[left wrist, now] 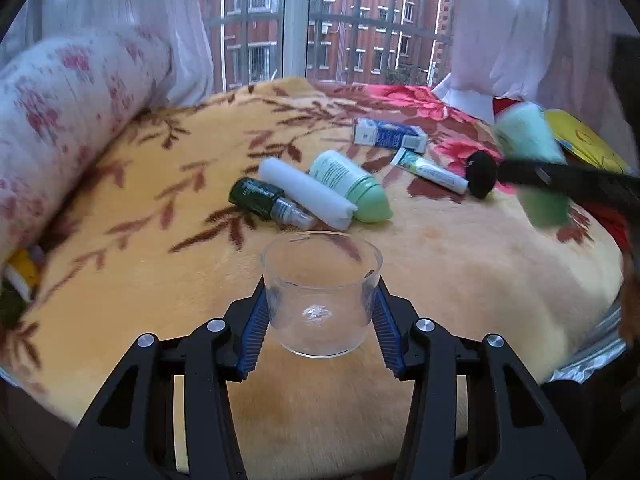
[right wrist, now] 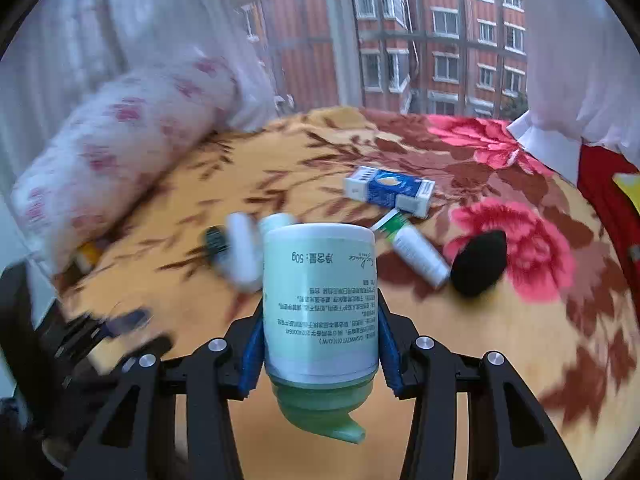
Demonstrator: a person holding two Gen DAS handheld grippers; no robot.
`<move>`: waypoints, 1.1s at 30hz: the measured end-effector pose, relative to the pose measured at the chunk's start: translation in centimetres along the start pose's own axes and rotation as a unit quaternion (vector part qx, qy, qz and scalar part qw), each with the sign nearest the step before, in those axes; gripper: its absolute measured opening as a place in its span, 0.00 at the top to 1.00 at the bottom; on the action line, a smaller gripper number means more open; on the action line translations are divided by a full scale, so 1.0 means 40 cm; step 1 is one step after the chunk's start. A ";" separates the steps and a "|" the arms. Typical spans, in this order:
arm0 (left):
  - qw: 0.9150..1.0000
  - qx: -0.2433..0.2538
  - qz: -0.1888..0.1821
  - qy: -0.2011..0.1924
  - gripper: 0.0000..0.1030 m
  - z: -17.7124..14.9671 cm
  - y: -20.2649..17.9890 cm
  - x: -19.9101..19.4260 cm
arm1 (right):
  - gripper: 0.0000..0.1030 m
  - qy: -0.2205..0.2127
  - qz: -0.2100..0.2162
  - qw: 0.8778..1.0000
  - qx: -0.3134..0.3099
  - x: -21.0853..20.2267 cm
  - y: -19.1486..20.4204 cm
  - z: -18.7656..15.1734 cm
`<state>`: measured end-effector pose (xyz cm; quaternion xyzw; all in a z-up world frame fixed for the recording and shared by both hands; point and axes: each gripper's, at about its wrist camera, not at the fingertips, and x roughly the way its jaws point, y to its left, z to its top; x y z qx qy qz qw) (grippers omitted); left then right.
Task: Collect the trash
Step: 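Lower both tools over the orange bin and open both grippers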
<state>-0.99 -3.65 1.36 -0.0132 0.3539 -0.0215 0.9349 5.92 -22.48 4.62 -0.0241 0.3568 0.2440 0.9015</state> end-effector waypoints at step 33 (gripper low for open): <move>0.982 0.049 -0.026 0.180 0.55 -0.450 -0.055 0.010 | 0.54 0.156 -0.009 0.982 0.110 0.064 0.202 -0.613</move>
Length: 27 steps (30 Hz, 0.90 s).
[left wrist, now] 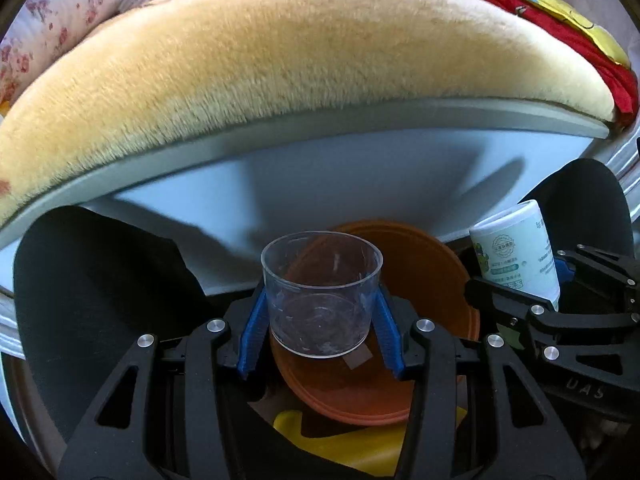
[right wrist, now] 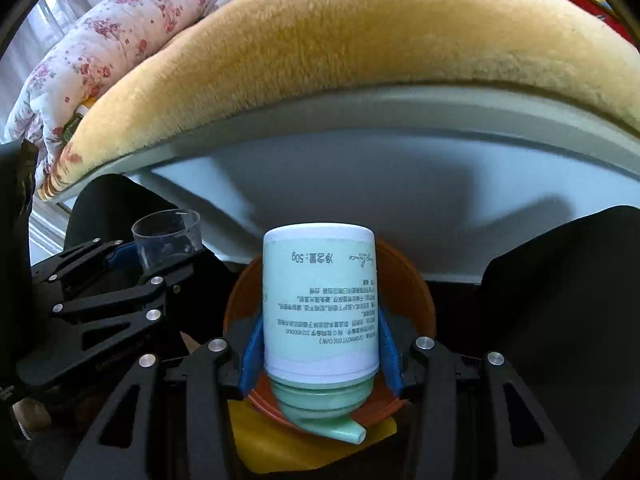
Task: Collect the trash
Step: 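Lower both tools over the orange bin and open both grippers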
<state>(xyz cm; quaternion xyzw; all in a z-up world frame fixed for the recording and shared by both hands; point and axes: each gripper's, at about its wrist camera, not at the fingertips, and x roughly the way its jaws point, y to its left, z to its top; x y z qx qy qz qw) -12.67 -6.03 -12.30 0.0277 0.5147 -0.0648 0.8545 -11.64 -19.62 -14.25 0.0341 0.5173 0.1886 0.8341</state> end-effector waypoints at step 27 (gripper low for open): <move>0.989 -0.009 -0.001 0.147 0.38 0.047 0.020 0.189 | 0.53 0.069 -0.004 0.997 0.018 0.112 0.010 -0.009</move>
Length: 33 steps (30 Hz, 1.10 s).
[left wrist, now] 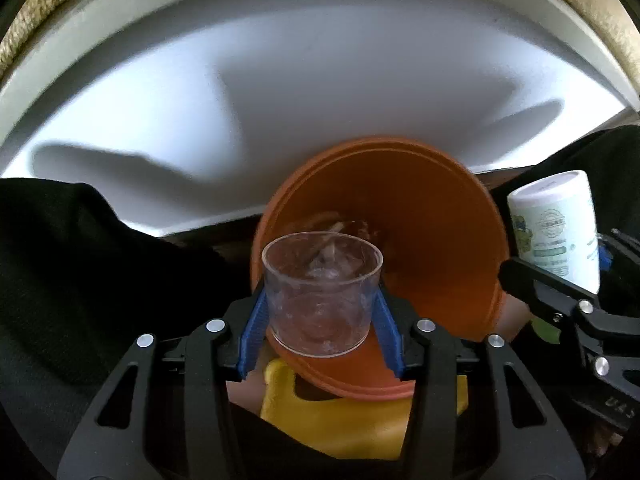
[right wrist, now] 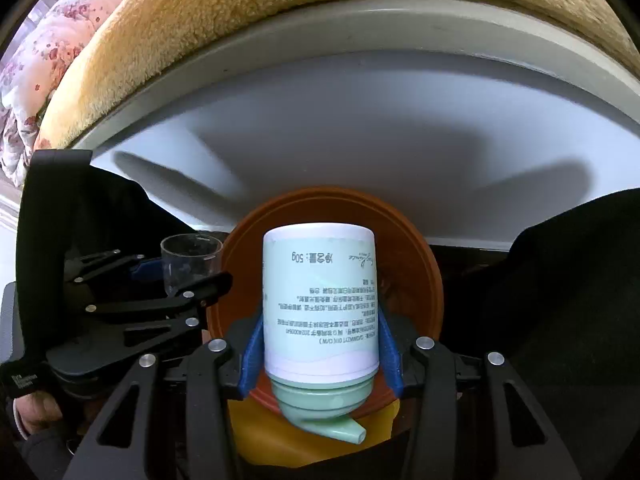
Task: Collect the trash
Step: 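Lower both tools over the orange bin and open both grippers, then grasp the black knit cap with the right gripper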
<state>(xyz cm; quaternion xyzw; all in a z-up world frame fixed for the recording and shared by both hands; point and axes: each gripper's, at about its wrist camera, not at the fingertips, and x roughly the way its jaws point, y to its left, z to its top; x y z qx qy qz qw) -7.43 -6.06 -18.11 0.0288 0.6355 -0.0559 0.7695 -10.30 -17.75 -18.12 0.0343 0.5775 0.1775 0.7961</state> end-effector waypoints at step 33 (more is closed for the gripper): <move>0.979 -0.025 -0.035 -0.199 0.12 0.005 0.095 -0.453 | 0.19 -0.180 0.006 0.982 -0.059 -0.455 -0.064 0.124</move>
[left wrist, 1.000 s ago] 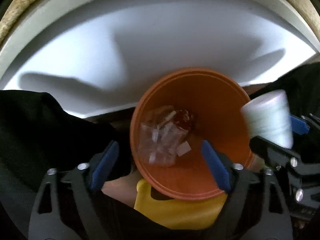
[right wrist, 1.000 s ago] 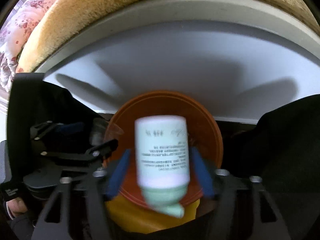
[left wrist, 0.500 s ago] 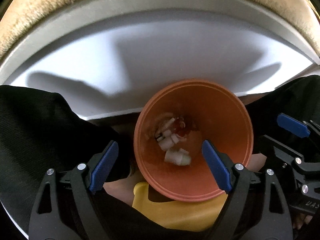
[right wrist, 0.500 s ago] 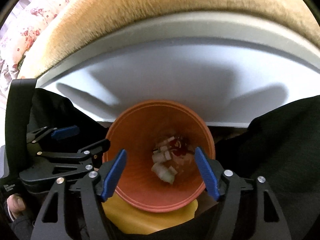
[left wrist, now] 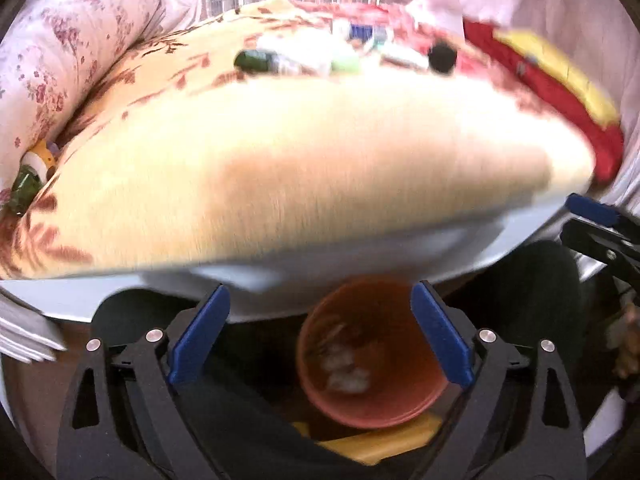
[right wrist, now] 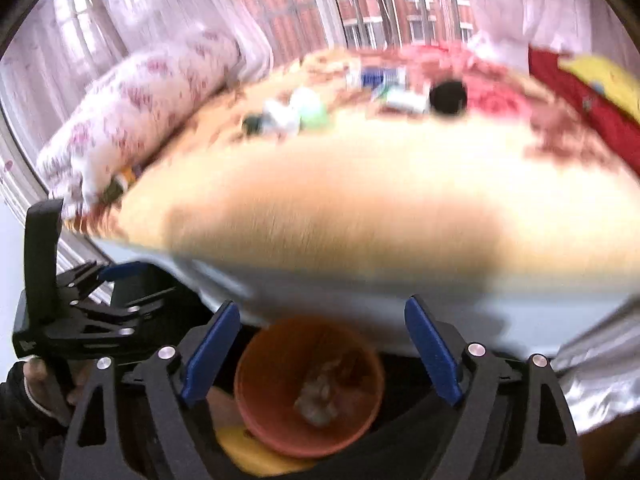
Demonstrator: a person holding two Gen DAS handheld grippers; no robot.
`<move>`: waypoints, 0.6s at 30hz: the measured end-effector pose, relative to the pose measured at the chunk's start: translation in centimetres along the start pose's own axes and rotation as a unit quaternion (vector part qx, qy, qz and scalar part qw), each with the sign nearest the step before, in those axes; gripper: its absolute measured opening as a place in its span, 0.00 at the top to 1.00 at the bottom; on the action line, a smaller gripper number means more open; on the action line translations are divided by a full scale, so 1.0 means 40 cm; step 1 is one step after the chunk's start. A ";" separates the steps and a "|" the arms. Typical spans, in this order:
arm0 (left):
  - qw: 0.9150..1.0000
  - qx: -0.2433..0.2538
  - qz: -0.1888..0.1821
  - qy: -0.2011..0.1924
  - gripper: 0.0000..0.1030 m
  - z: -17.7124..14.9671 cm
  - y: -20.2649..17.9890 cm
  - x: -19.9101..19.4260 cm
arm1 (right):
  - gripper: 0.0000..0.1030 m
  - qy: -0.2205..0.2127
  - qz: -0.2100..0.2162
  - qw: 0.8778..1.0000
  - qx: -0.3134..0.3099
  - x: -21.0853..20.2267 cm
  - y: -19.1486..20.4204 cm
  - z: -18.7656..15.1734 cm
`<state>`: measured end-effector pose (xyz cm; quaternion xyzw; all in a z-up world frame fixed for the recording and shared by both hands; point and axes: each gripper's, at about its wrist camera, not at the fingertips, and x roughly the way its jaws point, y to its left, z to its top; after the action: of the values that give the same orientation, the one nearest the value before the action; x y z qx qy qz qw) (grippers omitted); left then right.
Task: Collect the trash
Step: 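Grasp the black knit cap with the right gripper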
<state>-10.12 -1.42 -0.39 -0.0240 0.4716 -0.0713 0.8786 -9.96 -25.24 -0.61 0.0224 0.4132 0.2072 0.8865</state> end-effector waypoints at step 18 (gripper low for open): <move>0.990 -0.107 0.074 -0.058 0.12 0.316 0.160 0.142 | 0.18 -0.011 -0.065 0.983 0.171 0.333 -0.395 0.562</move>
<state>4.15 3.74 1.24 -0.0869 0.4250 0.0466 0.8998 19.86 -31.58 1.19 0.1492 0.4333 0.0745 0.8857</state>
